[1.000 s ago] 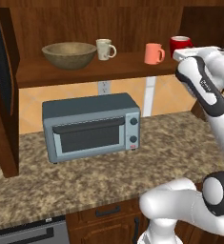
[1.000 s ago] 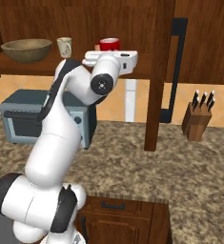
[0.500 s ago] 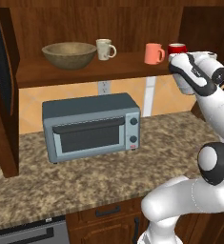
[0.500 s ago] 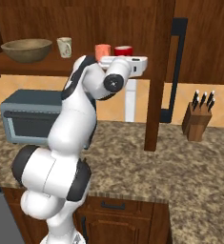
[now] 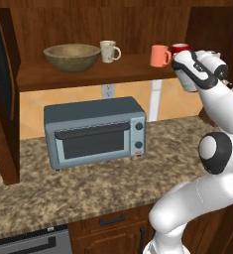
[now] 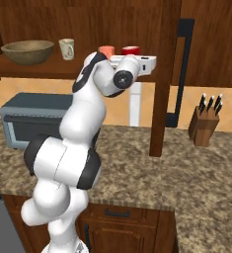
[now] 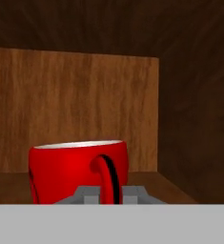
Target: Gather all objects into one cabinet and sort the glasses and bowls to opposite sides.
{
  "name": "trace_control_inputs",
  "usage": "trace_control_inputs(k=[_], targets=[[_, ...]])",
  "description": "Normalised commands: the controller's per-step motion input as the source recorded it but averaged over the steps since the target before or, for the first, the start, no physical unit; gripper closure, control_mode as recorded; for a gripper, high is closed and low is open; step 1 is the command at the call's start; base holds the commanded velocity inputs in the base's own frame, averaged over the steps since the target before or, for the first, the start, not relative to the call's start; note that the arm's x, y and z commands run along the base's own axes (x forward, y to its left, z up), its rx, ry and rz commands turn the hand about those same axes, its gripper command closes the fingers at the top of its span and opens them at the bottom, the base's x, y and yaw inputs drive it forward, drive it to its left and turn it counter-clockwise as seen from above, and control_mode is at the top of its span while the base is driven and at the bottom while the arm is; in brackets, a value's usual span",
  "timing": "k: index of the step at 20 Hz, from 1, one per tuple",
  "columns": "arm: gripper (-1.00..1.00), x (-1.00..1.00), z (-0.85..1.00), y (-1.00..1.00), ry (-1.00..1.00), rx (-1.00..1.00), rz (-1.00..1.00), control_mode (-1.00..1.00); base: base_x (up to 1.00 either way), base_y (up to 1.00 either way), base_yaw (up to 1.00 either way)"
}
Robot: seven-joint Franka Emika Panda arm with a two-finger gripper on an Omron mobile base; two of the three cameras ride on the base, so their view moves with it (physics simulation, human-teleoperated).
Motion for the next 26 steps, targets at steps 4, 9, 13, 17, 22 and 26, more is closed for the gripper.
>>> trace_control_inputs(k=[4, 9, 13, 17, 22, 26], targets=[[1.0, 0.3, -0.24, -0.21, 0.06, -0.02, 0.0, -1.0, 0.0, 0.0, 0.0], [-1.0, 0.01, -0.34, -0.07, 0.03, -0.05, 0.0, -1.0, 0.0, 0.0, 0.0], [-1.0, 0.0, -0.11, 0.0, 0.0, -0.07, 0.0, -1.0, 0.0, 0.0, 0.0], [-1.0, -0.02, 0.19, 0.0, 0.0, -0.02, 0.0, -1.0, 0.0, 0.0, 0.0], [-1.0, -0.44, 0.12, 0.0, 0.08, -0.07, 0.0, -1.0, 0.0, 0.0, 0.0], [-1.0, -0.77, 0.26, 0.0, 0.16, -0.09, 0.0, -1.0, 0.0, 0.0, 0.0]])
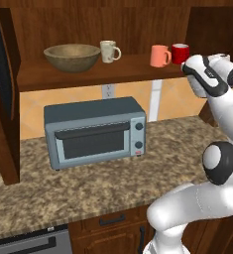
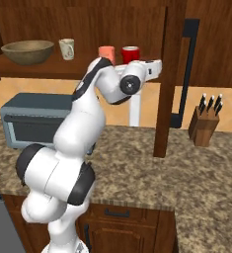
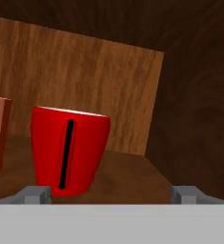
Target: Gather all objects into one cabinet and sort the glasses and bowls to opposite sides.
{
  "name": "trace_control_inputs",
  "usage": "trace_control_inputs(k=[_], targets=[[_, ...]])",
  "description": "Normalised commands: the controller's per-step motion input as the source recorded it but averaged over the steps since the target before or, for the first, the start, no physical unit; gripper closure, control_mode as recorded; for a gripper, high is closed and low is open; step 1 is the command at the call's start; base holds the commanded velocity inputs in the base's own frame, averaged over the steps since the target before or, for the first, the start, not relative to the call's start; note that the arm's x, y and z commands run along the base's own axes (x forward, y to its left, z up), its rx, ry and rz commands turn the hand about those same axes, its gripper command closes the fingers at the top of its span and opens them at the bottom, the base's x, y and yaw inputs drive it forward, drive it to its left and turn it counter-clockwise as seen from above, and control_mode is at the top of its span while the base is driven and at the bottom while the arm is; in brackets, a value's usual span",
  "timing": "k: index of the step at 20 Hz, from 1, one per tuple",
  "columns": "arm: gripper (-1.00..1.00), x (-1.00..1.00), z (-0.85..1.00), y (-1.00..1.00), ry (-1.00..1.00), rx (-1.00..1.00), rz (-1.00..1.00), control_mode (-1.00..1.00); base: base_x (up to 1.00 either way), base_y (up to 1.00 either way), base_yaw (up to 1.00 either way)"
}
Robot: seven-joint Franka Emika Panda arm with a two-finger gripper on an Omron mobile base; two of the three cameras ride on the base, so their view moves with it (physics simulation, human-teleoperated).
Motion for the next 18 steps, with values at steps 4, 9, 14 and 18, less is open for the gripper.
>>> trace_control_inputs(k=[4, 9, 14, 18], targets=[[-1.0, -0.31, 0.6, 0.0, 0.16, -0.06, -0.03, -1.0, 0.0, 0.0, 0.0], [-1.0, -0.64, 0.53, 0.0, 0.2, -0.08, -0.06, -1.0, 0.0, 0.0, 0.0], [-1.0, -0.91, 0.21, 0.39, 0.31, -0.11, -0.07, -1.0, 0.0, 0.0, 0.0], [-1.0, -0.6, 0.0, 1.0, 0.3, 0.02, -0.01, -1.0, 0.0, 0.0, 0.0]])
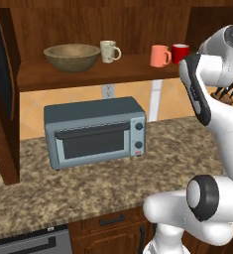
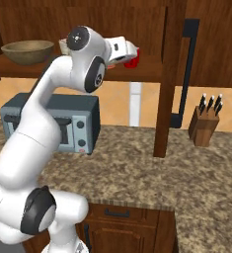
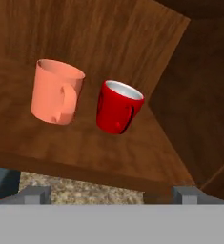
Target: Gather all objects into one cabinet and sort the glasses and bowls to opposite sides.
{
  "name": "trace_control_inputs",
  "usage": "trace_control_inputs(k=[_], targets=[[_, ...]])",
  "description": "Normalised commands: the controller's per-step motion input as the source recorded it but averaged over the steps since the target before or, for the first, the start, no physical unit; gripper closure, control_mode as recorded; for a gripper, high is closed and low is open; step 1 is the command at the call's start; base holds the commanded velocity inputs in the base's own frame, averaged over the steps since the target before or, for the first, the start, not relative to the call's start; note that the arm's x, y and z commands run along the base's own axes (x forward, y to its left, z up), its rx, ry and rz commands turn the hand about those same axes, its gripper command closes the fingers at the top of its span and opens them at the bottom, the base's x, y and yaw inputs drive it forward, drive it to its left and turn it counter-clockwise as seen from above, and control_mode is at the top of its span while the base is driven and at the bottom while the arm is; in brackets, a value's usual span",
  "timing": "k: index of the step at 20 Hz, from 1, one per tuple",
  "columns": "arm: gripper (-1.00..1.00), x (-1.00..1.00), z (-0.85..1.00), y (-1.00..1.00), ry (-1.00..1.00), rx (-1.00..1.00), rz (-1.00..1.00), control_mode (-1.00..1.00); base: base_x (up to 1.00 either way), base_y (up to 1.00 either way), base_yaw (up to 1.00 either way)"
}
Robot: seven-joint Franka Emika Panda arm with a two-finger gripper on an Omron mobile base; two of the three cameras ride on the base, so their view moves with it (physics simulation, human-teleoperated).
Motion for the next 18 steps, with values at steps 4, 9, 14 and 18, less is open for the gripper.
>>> trace_control_inputs(k=[4, 9, 14, 18], targets=[[-1.0, -0.33, 0.03, 1.0, 0.25, 0.09, -0.02, -1.0, 0.0, 0.0, 0.0], [-1.0, 0.0, 0.0, 1.0, 0.22, 0.13, 0.0, -1.0, 0.0, 0.0, 0.0], [-1.0, 0.39, -0.01, 1.0, 0.12, 0.2, 0.0, -1.0, 0.0, 0.0, 0.0], [-1.0, 0.55, 0.01, 0.92, 0.01, 0.07, 0.0, -1.0, 0.0, 0.0, 0.0]])
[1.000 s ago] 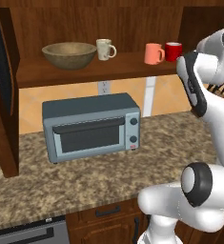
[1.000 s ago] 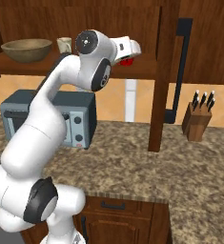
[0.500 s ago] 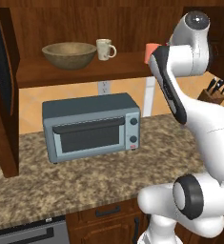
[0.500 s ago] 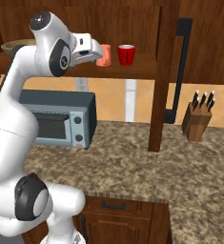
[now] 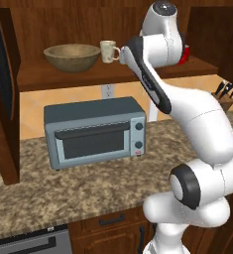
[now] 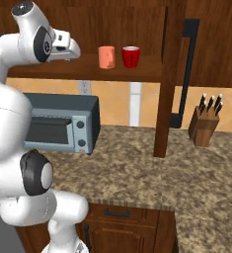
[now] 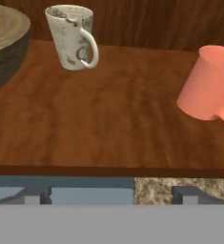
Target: Gather all objects into one cabinet and sort the glasses and bowls to opposite sides.
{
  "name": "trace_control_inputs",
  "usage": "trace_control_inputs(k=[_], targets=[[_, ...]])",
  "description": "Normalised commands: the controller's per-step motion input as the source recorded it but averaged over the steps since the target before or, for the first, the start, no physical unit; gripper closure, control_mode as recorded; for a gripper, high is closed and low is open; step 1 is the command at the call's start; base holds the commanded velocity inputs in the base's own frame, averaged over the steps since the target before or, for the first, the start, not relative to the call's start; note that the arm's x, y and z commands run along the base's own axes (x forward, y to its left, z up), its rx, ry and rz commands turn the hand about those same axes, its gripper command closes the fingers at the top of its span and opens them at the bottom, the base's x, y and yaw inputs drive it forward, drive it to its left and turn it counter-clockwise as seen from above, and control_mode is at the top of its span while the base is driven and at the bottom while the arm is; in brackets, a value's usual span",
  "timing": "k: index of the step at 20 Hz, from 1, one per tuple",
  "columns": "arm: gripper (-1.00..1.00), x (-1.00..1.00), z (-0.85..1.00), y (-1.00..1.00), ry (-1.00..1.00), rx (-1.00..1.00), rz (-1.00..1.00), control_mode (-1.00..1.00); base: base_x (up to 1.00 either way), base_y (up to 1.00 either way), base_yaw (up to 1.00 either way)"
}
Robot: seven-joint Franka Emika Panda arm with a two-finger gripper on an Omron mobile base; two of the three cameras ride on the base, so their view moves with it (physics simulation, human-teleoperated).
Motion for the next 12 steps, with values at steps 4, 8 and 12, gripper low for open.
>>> trace_control_inputs(k=[4, 8, 12], targets=[[-1.0, 0.94, -0.13, 0.43, -0.01, 0.0, 0.0, -1.0, 0.0, 0.0, 0.0], [-1.0, 1.0, -0.22, -0.01, -0.04, 0.01, 0.1, -1.0, 0.0, 0.0, 0.0], [-1.0, 0.98, -0.08, -0.01, -0.04, 0.08, 0.16, -1.0, 0.0, 0.0, 0.0]])
